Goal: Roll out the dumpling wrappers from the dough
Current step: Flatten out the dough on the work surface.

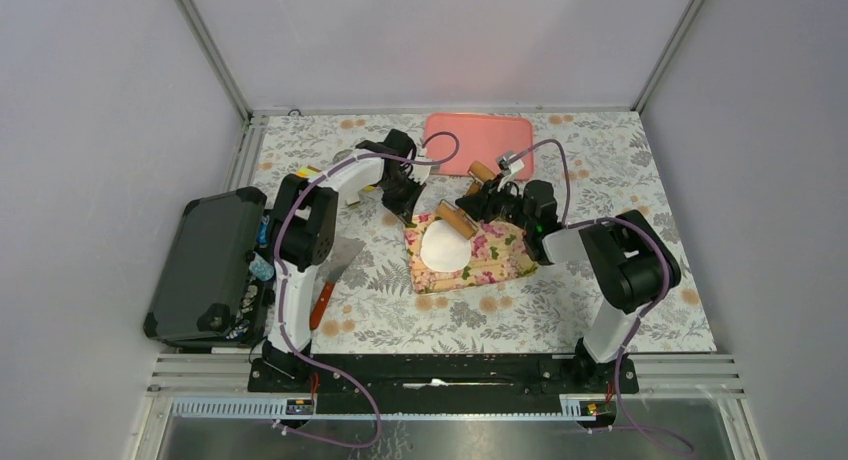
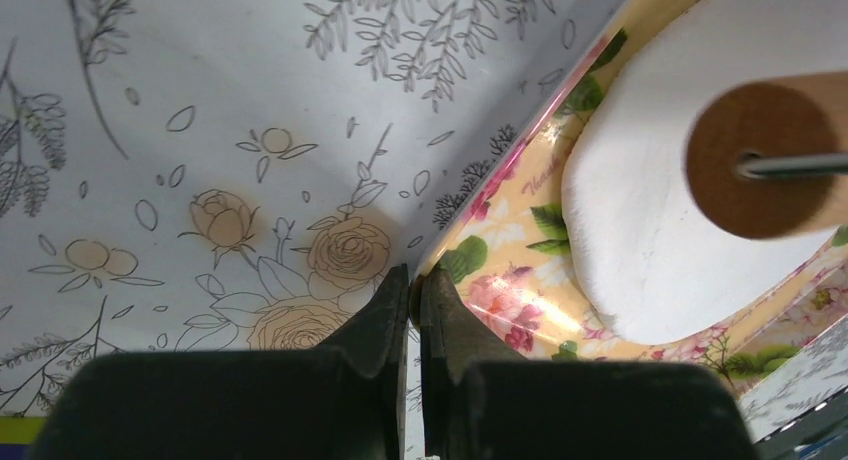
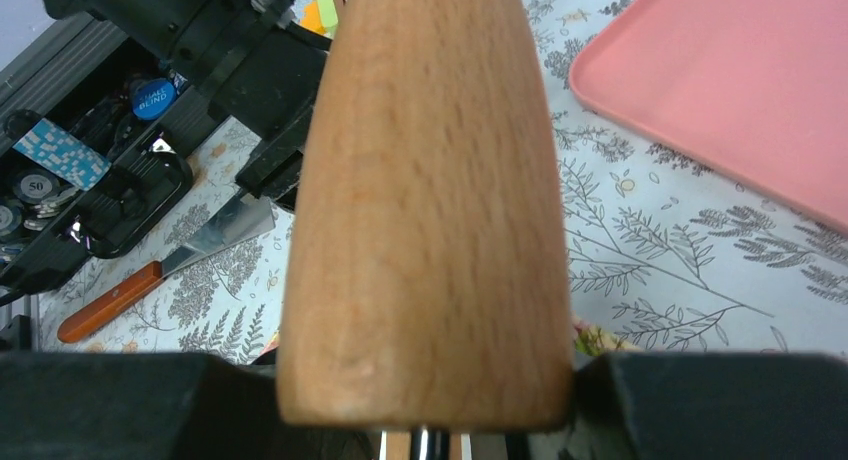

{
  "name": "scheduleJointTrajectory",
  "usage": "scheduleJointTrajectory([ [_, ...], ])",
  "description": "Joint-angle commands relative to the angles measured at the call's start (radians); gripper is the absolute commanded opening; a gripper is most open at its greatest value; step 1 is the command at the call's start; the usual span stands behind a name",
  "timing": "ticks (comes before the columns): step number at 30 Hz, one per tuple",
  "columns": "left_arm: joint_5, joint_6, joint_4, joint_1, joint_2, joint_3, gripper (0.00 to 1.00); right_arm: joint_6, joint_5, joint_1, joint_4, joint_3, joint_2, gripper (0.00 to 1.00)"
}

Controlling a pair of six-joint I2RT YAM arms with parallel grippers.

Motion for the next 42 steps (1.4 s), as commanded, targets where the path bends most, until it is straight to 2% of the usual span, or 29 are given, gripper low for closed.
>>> scheduleJointTrajectory([
  [1, -0.020, 0.133, -0.030, -0.010, 0.022, 0.053, 0.00, 0.035, -0.027, 0.017, 0.152, -0.018, 0.035, 0.00],
  [5, -0.002, 0.135, -0.044, -0.011, 0.042, 0.075, 0.00, 0.039, -0.039, 0.027, 0.164, -0.054, 0.037, 0.00],
  [10, -0.029, 0.178, -0.087, -0.015, 0.081, 0.145, 0.00, 0.044, -0.174, 0.026, 0.168, -0.060, 0.007, 0.00],
  [15, -0.087, 0.223, -0.103, -0.028, 0.093, 0.175, 0.00, 0.068, -0.243, 0.028, 0.164, -0.041, 0.012, 0.00],
  [18, -0.086, 0.242, -0.106, -0.030, 0.096, 0.174, 0.00, 0.049, -0.249, 0.027, 0.144, -0.048, 0.036, 0.00],
  [29, -0.069, 0.232, -0.106, -0.034, 0.092, 0.195, 0.00, -0.152, -0.227, 0.043, -0.137, -0.030, 0.017, 0.00],
  [42, -0.048, 0.226, -0.106, -0.035, 0.089, 0.184, 0.00, -0.198, -0.242, 0.085, -0.087, -0.111, 0.113, 0.00],
])
